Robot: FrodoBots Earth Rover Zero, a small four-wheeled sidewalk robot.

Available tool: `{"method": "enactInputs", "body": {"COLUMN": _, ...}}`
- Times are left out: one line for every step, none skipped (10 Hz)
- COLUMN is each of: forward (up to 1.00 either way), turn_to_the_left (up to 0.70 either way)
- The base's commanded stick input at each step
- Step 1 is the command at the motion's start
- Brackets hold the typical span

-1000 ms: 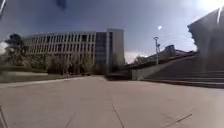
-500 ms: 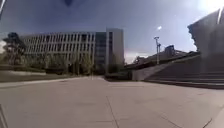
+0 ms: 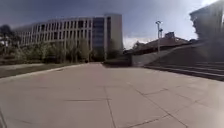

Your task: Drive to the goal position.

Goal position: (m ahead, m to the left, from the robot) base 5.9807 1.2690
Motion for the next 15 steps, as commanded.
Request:
{"method": "enactInputs", "body": {"forward": 0.85, "turn_to_the_left": 0.0}}
{"method": "enactInputs", "body": {"forward": 0.85, "turn_to_the_left": 0.0}}
{"method": "enactInputs", "body": {"forward": 0.85, "turn_to_the_left": 0.0}}
{"method": "enactInputs", "body": {"forward": 0.85, "turn_to_the_left": 0.0}}
{"method": "enactInputs", "body": {"forward": 0.85, "turn_to_the_left": 0.0}}
{"method": "enactInputs", "body": {"forward": 0.85, "turn_to_the_left": 0.0}}
{"method": "enactInputs", "body": {"forward": 0.85, "turn_to_the_left": 0.0}}
{"method": "enactInputs", "body": {"forward": 0.85, "turn_to_the_left": 0.0}}
{"method": "enactInputs", "body": {"forward": 0.85, "turn_to_the_left": 0.0}}
{"method": "enactInputs", "body": {"forward": 0.85, "turn_to_the_left": 0.0}}
{"method": "enactInputs", "body": {"forward": 0.85, "turn_to_the_left": 0.0}}
{"method": "enactInputs", "body": {"forward": 0.85, "turn_to_the_left": 0.0}}
{"method": "enactInputs", "body": {"forward": 0.85, "turn_to_the_left": 0.0}}
{"method": "enactInputs", "body": {"forward": 0.85, "turn_to_the_left": 0.0}}
{"method": "enactInputs", "body": {"forward": 0.85, "turn_to_the_left": 0.0}}
